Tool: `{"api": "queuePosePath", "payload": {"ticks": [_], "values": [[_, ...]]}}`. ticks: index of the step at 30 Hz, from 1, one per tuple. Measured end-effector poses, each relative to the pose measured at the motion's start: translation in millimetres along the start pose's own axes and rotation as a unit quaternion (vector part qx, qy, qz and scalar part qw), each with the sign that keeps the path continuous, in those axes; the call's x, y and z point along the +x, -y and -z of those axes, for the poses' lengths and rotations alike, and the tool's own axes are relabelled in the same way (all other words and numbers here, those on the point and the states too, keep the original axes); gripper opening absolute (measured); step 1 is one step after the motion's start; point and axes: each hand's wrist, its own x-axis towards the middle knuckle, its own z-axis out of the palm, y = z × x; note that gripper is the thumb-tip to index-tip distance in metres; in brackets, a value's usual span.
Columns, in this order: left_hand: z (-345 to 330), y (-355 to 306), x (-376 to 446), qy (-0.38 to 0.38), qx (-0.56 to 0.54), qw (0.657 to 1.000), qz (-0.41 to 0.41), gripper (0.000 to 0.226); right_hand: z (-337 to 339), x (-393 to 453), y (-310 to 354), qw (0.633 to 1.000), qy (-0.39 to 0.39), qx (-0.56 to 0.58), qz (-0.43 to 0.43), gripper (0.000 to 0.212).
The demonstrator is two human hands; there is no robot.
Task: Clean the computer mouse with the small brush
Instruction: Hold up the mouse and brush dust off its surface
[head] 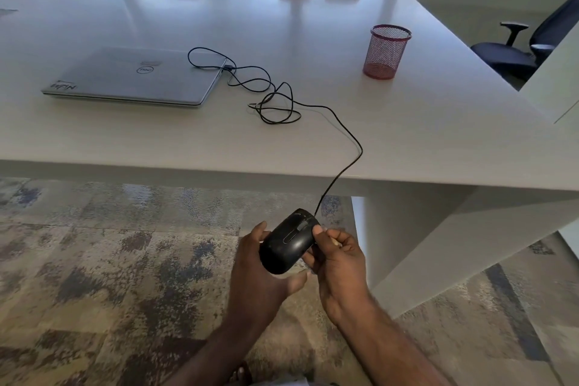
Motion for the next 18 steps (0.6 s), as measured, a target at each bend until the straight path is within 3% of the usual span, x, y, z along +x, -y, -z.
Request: {"api": "queuePosePath", "payload": {"ticks": [8, 12, 16, 18], "values": [[-3, 11, 1, -0.052, -0.050, 0.997, 0.006, 0.071, 0, -7, -5, 1.000, -0.018, -0.018, -0.006, 0.019], [0, 4, 4, -0.067, -0.068, 0.995, -0.021, 0.064, 1, -6, -2, 0.999, -0.001, -0.035, -0.008, 0.017], [6, 0, 10, -0.073, -0.082, 0.993, -0.041, 0.056, 6, -1, 6, 0.995, 0.005, -0.099, 0.032, 0.004], [8, 0, 12, -0.078, -0.094, 0.992, -0.036, 0.059, 8, 1, 12, 0.989, 0.007, -0.129, 0.075, 0.007]]}}
